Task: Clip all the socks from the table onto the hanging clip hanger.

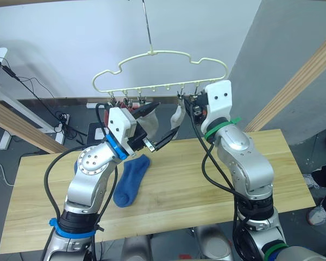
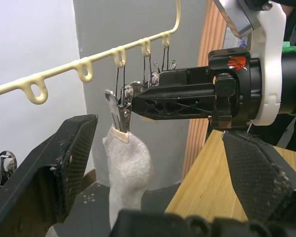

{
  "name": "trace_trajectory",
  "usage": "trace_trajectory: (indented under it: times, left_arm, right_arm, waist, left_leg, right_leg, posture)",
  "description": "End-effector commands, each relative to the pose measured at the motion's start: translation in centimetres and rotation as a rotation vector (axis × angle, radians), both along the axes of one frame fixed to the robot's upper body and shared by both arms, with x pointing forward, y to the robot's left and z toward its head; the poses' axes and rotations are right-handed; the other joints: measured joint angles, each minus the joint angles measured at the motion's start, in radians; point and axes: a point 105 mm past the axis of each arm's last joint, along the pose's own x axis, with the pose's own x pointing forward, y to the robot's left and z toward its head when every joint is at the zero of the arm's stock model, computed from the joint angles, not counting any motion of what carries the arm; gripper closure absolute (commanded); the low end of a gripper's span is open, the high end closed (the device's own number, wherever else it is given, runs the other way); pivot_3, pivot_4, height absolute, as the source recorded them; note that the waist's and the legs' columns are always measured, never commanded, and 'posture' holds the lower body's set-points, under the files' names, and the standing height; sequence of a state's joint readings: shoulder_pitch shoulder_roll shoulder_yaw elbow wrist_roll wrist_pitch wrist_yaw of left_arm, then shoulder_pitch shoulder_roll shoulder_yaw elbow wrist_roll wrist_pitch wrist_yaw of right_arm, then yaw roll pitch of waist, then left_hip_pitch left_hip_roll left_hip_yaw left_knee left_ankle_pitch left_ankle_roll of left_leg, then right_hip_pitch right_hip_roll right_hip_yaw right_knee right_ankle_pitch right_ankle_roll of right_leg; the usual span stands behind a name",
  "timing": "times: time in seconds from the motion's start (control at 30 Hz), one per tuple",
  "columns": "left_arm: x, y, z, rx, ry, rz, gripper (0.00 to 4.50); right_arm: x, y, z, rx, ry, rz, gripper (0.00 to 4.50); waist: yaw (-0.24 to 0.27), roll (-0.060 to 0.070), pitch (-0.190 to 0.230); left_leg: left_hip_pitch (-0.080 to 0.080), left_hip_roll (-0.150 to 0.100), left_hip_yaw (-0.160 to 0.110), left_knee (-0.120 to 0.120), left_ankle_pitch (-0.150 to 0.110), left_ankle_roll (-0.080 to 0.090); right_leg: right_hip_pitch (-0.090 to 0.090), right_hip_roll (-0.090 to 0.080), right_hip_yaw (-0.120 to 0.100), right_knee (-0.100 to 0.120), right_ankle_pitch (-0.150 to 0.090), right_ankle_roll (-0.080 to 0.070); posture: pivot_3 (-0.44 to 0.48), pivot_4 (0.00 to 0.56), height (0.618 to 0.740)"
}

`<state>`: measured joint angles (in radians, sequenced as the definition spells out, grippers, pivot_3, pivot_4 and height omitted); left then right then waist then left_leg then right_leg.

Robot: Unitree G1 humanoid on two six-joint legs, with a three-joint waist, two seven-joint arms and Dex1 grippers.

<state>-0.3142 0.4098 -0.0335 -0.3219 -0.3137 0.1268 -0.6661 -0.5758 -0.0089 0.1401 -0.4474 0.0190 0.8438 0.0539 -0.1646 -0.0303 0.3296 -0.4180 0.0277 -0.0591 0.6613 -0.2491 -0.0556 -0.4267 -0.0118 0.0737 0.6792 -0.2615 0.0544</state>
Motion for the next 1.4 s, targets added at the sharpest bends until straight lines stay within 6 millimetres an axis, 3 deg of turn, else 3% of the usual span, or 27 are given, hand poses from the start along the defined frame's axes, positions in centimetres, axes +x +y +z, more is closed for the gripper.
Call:
trace_trajectory:
  times: [0.03, 1.13, 1.27, 1.4]
  left_arm:
    - [-0.4, -0.3, 0.8, -0.008, -0.040, -0.015, 0.00]
    - [-0.3, -0.7, 0.7, -0.002, -0.040, -0.023, 0.00]
    - [-0.3, -0.7, 0.6, -0.002, -0.038, -0.021, 0.00]
    - [-0.4, -0.6, 0.3, 0.001, -0.036, -0.009, 0.00]
  right_arm:
    - [-0.7, -0.2, 1.9, 0.030, -0.070, -0.024, 1.72]
    - [-1.5, 1.2, 2.9, 0.210, -0.012, -0.048, 1.72]
    - [-1.7, 1.5, 3.0, 0.219, -0.011, -0.036, 2.57]
    - [-1.8, 1.7, 3.3, 0.225, -0.016, -0.023, 3.97]
  waist:
    - [0.000, 0.000, 0.000]
    - [-0.001, 0.000, 0.000]
    - [-0.002, 0.000, 0.000]
    - [-0.002, 0.000, 0.000]
  left_leg:
    - [0.000, 0.000, 0.000, 0.000, 0.000, 0.000]
    - [0.000, 0.000, 0.000, 0.000, 0.000, 0.000]
    - [0.000, 0.000, 0.000, 0.000, 0.000, 0.000]
    - [0.000, 0.000, 0.000, 0.000, 0.000, 0.000]
  right_leg:
    - [0.000, 0.000, 0.000, 0.000, 0.000, 0.000]
    - [0.000, 0.000, 0.000, 0.000, 0.000, 0.000]
    - [0.000, 0.000, -0.001, 0.000, 0.000, 0.000]
    - [0.000, 0.000, -0.001, 0.000, 0.000, 0.000]
  posture:
    - [-0.229, 0.296, 0.740]
    - [-0.235, 0.295, 0.740]
    - [-0.237, 0.295, 0.740]
    - [-0.238, 0.295, 0.740]
